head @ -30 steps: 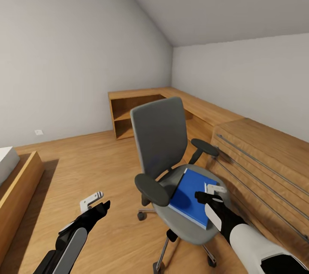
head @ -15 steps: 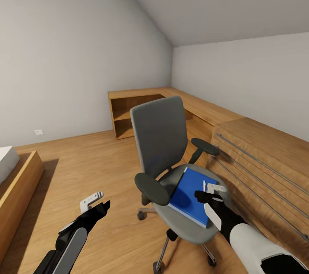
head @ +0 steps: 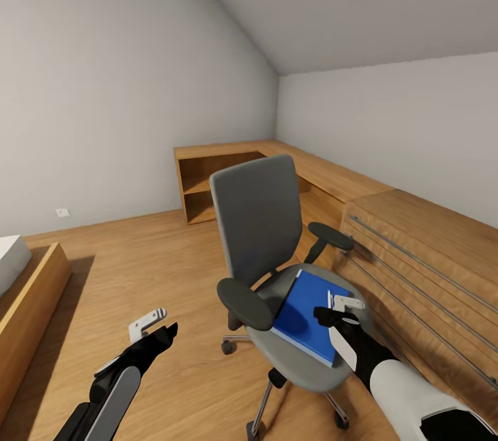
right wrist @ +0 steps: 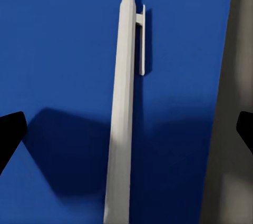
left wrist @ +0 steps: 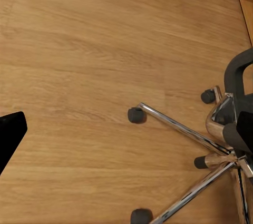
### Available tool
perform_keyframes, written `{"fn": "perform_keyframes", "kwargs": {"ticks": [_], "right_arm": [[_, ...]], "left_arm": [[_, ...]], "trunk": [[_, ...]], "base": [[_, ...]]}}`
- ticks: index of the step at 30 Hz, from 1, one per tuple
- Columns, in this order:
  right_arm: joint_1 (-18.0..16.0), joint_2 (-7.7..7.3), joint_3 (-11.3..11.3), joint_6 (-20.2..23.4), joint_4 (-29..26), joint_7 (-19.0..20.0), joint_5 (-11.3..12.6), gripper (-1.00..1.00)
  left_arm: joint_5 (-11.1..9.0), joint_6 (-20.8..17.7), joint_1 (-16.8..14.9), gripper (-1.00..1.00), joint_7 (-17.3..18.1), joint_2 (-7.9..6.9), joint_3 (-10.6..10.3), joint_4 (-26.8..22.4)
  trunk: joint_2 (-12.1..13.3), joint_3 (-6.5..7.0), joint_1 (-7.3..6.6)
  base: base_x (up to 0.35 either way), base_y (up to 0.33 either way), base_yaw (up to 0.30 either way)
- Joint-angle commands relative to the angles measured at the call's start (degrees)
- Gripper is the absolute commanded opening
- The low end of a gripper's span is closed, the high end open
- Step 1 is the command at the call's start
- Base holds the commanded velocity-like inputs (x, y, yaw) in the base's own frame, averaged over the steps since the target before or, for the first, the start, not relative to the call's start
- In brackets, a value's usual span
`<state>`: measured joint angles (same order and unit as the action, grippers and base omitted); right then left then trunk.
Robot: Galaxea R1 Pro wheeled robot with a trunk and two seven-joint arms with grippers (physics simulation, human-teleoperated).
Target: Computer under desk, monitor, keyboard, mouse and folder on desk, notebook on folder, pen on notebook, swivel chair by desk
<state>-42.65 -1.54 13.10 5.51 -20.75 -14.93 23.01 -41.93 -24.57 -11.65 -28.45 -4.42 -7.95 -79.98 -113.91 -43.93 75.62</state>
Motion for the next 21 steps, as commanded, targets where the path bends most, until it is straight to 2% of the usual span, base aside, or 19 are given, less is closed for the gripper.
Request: {"fn": "perform_keyframes", "kwargs": {"ticks": [1, 14, 15, 21], "right_arm": [[0.03, -0.06, 0.52, 0.38, 0.62, -0.36, 0.76, 1.0], [0.03, -0.04, 0.52, 0.38, 0.62, -0.36, 0.73, 1.0], [0.03, -0.04, 0.52, 0.38, 0.62, -0.36, 0.73, -1.0], [0.03, -0.04, 0.53, 0.38, 0.62, -0.37, 0.73, -1.0]], "left_arm": [[-0.52, -0.04, -0.04, 1.0, -0.55, -0.06, -0.14, -0.09], [-0.54, -0.04, -0.04, 1.0, -0.55, -0.06, -0.14, -0.09], [-0.56, -0.04, -0.04, 1.0, -0.55, -0.04, -0.14, -0.09], [-0.6, -0.04, -0.04, 1.0, -0.53, 0.02, -0.14, -0.09]], "trunk": [[-0.02, -0.07, 0.0], [-0.02, -0.07, 0.0], [-0.02, -0.07, 0.0], [-0.02, -0.07, 0.0]], "base": [[0.0, 0.0, 0.0], [0.0, 0.0, 0.0], [0.0, 0.0, 0.0], [0.0, 0.0, 0.0]]}}
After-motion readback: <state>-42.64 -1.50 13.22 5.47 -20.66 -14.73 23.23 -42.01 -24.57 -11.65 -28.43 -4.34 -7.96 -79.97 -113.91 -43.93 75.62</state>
